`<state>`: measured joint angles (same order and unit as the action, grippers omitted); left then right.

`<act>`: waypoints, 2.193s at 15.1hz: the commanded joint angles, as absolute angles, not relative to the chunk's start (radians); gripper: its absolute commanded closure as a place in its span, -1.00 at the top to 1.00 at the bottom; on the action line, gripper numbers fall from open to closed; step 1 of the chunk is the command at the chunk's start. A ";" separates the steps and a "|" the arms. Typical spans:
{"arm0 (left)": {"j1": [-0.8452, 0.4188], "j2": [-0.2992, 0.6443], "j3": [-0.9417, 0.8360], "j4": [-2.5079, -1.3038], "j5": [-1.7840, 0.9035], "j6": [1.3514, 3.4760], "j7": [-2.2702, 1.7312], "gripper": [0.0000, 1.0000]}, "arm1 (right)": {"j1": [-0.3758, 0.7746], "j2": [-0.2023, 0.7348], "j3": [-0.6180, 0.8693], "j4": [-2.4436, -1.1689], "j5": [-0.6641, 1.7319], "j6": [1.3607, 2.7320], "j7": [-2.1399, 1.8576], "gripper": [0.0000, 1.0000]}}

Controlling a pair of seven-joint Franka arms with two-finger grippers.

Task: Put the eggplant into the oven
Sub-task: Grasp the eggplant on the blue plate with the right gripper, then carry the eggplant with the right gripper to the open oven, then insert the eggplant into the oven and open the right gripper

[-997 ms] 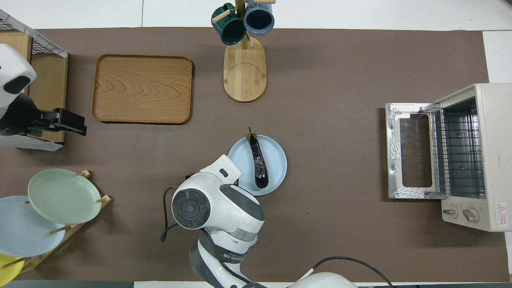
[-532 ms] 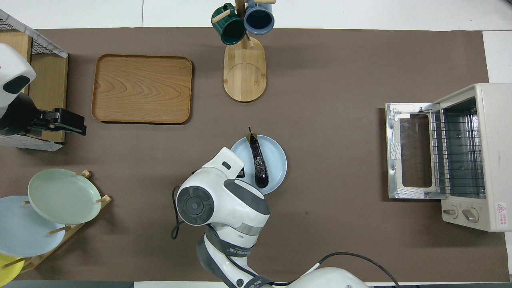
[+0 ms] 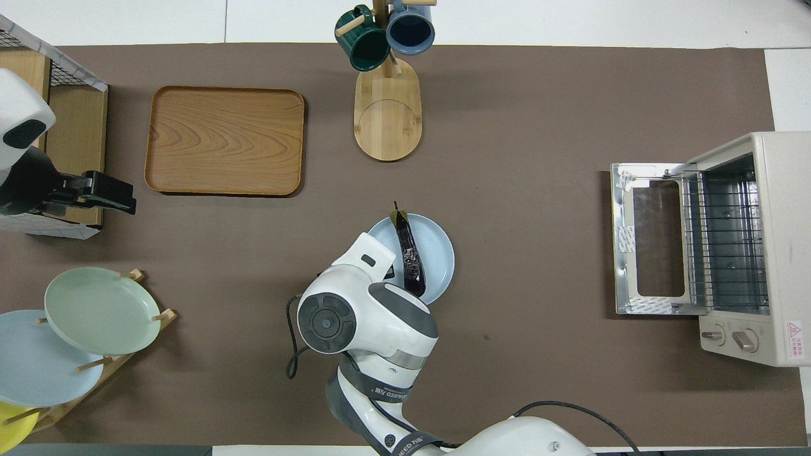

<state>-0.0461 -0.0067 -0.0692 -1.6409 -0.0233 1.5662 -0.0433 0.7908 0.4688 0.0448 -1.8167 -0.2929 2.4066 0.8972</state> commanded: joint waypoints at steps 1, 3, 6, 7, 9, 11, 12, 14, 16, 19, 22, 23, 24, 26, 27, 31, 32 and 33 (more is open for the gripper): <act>-0.034 -0.028 -0.074 -1.657 -0.034 1.572 -0.046 1.00 | 0.791 0.430 0.049 -1.887 -0.311 2.442 0.891 -1.00; -0.035 -0.028 -0.074 -1.657 -0.034 1.572 -0.046 1.00 | 0.792 0.430 0.049 -1.875 -0.316 2.421 0.867 -1.00; -0.034 -0.028 -0.074 -1.657 -0.034 1.572 -0.046 1.00 | 0.782 0.430 0.049 -1.749 -0.395 2.207 0.784 -1.00; -0.034 -0.028 -0.074 -1.657 -0.034 1.572 -0.046 1.00 | 0.776 0.431 0.049 -1.709 -0.420 2.122 0.752 -1.00; -0.034 -0.028 -0.074 -1.657 -0.034 1.572 -0.046 1.00 | 0.758 0.402 0.040 -1.715 -0.428 2.080 0.741 -1.00; -0.034 -0.028 -0.074 -1.657 -0.034 1.572 -0.046 1.00 | 0.683 0.356 0.038 -1.744 -0.430 2.051 0.724 -1.00; -0.034 -0.028 -0.074 -1.657 -0.034 1.572 -0.046 1.00 | 0.633 0.330 0.041 -1.770 -0.430 2.052 0.698 -1.00; -0.034 -0.028 -0.074 -1.657 -0.034 1.572 -0.046 1.00 | 0.531 0.267 0.043 -1.842 -0.426 2.066 0.614 -1.00; -0.035 -0.028 -0.074 -1.657 -0.034 1.572 -0.046 1.00 | 0.444 0.200 0.041 -1.946 -0.425 2.080 0.549 -1.00; -0.034 -0.028 -0.074 -1.657 -0.034 1.572 -0.046 1.00 | 0.338 0.126 0.041 -2.055 -0.425 2.118 0.468 -1.00; -0.035 -0.028 -0.074 -1.657 -0.034 1.572 -0.046 1.00 | 0.233 0.051 0.041 -2.140 -0.425 2.147 0.366 -1.00; -0.034 -0.028 -0.074 -1.657 -0.034 1.572 -0.046 1.00 | 0.209 0.023 0.041 -2.179 -0.425 2.176 0.335 -1.00; -0.034 -0.028 -0.074 -1.657 -0.034 1.572 -0.046 1.00 | 0.190 -0.003 0.041 -2.216 -0.425 2.199 0.321 -1.00; -0.035 -0.028 -0.074 -1.657 -0.034 1.572 -0.046 1.00 | 0.166 -0.050 0.040 -2.281 -0.425 2.221 0.307 -1.00; -0.034 -0.028 -0.074 -1.657 -0.034 1.572 -0.046 1.00 | 0.150 -0.072 0.040 -2.299 -0.425 2.221 0.290 -1.00; -0.035 -0.028 -0.074 -1.657 -0.034 1.572 -0.046 1.00 | 0.057 -0.130 0.041 -2.364 -0.425 2.253 0.169 -1.00; -0.034 -0.028 -0.074 -1.657 -0.034 1.572 -0.046 1.00 | 0.029 -0.132 0.040 -2.381 -0.425 2.279 0.138 -1.00; -0.034 -0.028 -0.074 -1.657 -0.034 1.572 -0.046 1.00 | -0.009 -0.140 0.040 -2.410 -0.425 2.327 0.109 -1.00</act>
